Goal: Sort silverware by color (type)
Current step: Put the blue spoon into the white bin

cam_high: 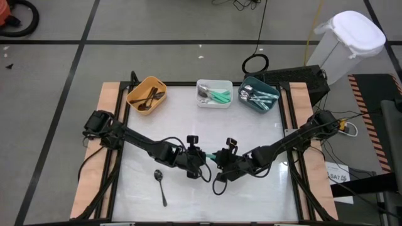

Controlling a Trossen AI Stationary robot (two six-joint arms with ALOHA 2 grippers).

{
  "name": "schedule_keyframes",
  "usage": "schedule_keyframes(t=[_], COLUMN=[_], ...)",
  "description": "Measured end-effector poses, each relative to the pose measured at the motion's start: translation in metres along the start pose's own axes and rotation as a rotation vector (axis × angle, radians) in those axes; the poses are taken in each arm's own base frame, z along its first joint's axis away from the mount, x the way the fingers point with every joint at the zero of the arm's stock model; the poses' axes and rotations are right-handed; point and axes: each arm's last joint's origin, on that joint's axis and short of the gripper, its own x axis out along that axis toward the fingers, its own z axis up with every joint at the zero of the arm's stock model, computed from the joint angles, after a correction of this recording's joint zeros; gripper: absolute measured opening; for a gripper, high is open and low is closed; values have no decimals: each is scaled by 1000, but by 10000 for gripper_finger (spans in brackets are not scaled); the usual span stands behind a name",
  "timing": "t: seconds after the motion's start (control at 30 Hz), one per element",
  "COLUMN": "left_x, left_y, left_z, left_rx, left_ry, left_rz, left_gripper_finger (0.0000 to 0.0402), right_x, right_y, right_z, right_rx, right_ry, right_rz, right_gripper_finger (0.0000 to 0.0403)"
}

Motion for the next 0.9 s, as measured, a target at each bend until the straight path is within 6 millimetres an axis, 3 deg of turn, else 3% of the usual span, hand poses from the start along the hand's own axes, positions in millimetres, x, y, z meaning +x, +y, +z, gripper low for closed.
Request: schedule_keyframes(t=[0.17, 0.27, 0.47, 0.6, 0.8, 0.9], left_x=[-3, -10, -27, -34, -30, -28], left_y=[-1, 5, 30, 46, 40, 42], left_z=[3, 6, 9, 1, -28, -39], left_rx=[-2, -8, 3, -41, -64, -79], left_ry=[-32, -43, -33, 55, 77, 7], left_rz=[102, 160, 135, 153, 152, 181], left_gripper_finger=[156, 186, 194, 194, 195, 195], right_x=[2, 5, 4, -10, -41, -49], right_y=[-6, -13, -28, -38, -55, -62], right_z=[-4, -7, -1, 8, 19, 18], right_rx=[-44, -67, -109, -140, -176, -185], right_ry=[57, 107, 128, 103, 70, 68], right_rz=[-17, -52, -84, -78, -91, -104], right_gripper_finger=[76, 76, 76, 76, 76, 76])
